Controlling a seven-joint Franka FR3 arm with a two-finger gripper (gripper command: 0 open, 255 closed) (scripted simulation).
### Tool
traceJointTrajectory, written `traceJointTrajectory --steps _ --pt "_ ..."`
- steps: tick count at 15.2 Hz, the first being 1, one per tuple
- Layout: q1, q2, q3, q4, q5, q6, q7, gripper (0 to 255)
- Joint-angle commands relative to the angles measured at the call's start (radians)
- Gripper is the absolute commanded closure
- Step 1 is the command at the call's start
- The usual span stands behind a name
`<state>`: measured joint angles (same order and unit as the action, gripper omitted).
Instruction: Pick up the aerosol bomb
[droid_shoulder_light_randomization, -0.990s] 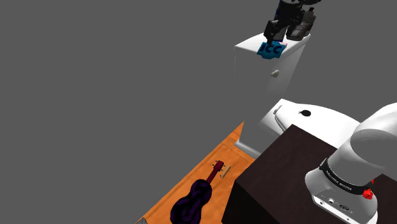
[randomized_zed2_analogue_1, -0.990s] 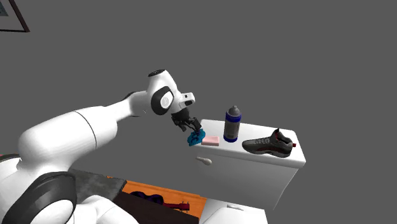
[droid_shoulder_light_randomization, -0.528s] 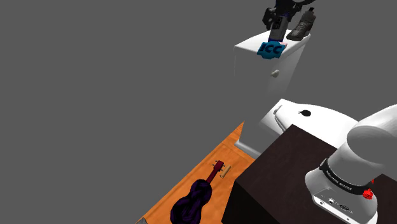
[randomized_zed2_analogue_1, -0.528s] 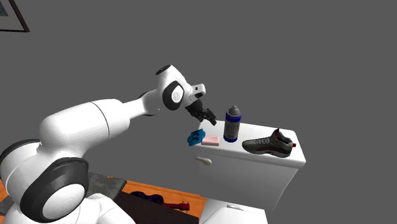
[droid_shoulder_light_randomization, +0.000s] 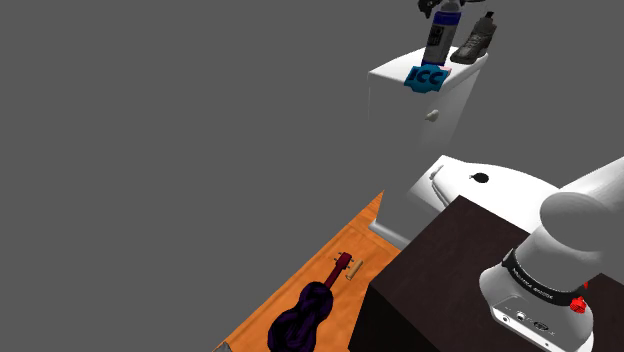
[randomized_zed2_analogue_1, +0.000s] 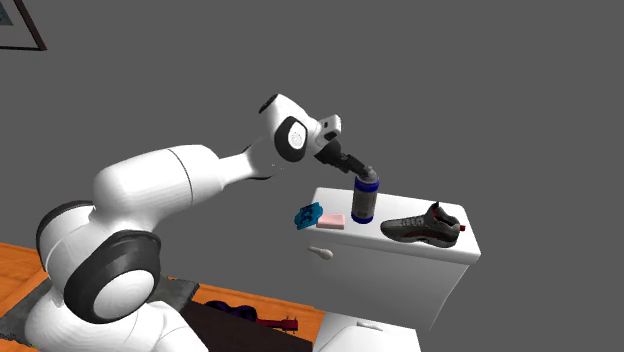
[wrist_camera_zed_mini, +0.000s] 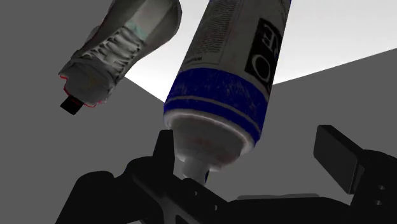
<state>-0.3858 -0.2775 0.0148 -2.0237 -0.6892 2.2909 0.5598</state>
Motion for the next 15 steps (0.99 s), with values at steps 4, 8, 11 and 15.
traceJointTrajectory --steps 4,8,11,15 --pt "-0.049 0.046 0.01 0.083 -0.119 0.04 0.125 0" --pt "-0.056 0.045 0.011 0.034 -0.15 0.077 0.168 0" --pt "-0.063 0.046 0.012 -0.006 -0.18 0.108 0.208 0" --pt "-0.063 0.046 0.012 -0.006 -0.179 0.109 0.207 255"
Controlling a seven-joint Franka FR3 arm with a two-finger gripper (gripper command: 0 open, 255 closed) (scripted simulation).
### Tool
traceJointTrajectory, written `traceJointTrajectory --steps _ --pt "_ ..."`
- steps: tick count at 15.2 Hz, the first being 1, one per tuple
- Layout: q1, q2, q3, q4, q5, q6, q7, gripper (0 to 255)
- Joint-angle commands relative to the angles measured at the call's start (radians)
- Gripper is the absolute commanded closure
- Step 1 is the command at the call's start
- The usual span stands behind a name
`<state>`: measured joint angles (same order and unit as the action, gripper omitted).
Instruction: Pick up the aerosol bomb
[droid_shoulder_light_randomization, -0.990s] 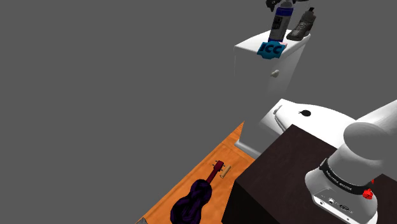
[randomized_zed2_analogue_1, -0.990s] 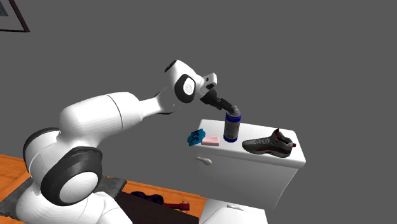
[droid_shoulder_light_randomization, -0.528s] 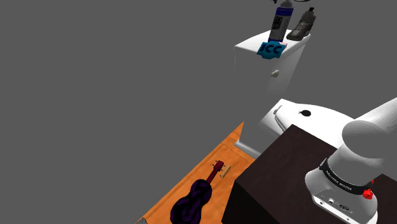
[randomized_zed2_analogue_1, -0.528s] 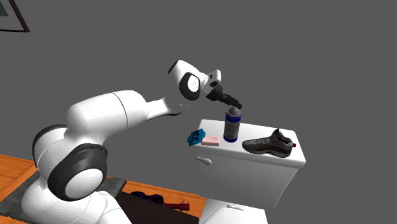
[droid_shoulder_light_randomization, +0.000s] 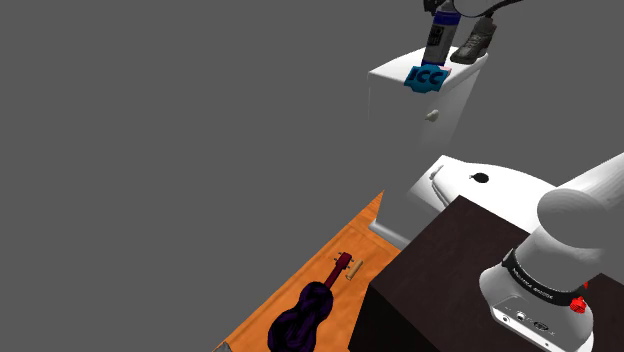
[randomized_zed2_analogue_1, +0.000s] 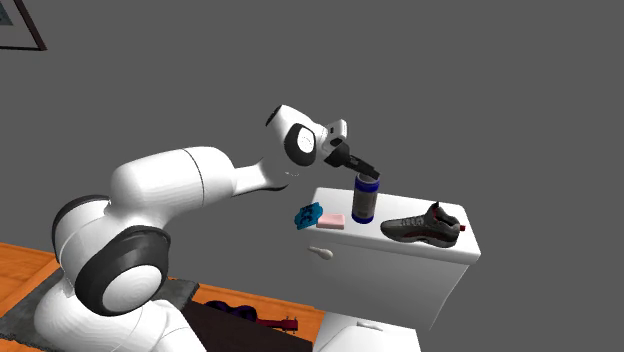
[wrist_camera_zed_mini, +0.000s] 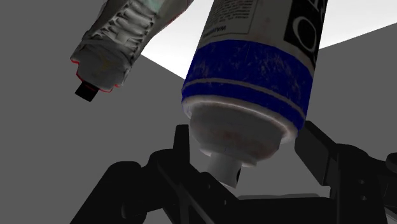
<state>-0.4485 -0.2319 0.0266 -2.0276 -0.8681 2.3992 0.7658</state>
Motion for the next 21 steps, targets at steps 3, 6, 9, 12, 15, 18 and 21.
traceJointTrajectory --steps 3,6,9,12,15,18,21 --pt "0.0 0.0 0.0 -0.002 -0.001 0.0 0.001 255" --pt "0.0 0.0 0.0 -0.002 -0.001 0.0 0.002 255" --pt "0.002 0.0 0.0 0.009 0.008 -0.009 -0.009 255" --pt "0.008 -0.001 -0.001 0.043 0.032 -0.035 -0.043 255" --pt "0.013 0.0 -0.002 0.079 0.055 -0.063 -0.075 255" --pt "0.018 0.003 -0.002 0.118 0.077 -0.091 -0.105 255" --pt "0.022 0.008 -0.002 0.158 0.097 -0.12 -0.135 255"
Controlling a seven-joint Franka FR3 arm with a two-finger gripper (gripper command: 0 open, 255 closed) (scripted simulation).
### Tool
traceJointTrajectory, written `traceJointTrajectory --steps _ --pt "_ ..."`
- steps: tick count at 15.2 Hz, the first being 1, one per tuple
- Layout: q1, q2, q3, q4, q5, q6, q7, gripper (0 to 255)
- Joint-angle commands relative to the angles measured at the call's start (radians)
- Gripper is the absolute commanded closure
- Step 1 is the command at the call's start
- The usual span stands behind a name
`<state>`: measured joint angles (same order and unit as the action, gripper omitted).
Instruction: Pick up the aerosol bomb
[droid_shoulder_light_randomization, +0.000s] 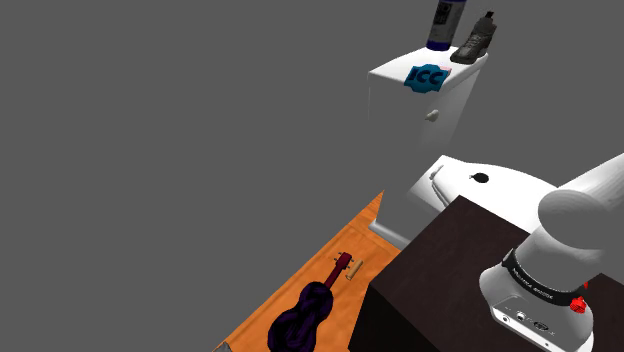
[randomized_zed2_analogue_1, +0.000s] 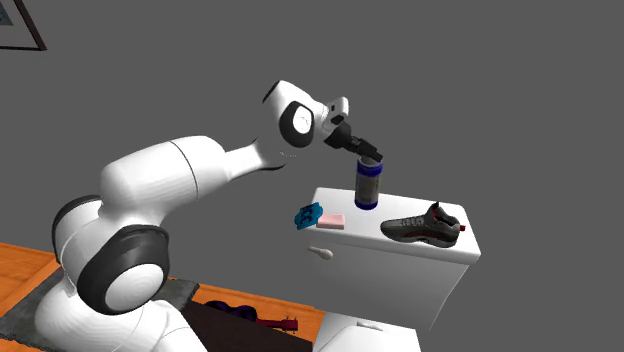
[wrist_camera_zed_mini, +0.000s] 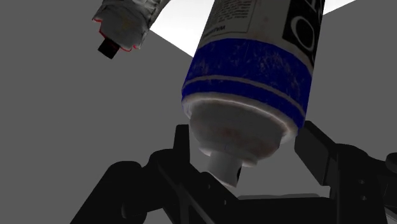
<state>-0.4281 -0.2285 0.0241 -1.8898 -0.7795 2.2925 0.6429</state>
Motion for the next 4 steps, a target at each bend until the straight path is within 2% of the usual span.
traceJointTrajectory --steps 1,4 --pt "0.004 0.006 0.001 0.035 0.014 -0.022 -0.022 255" --pt "0.005 0.009 0.001 0.051 0.022 -0.034 -0.033 255"
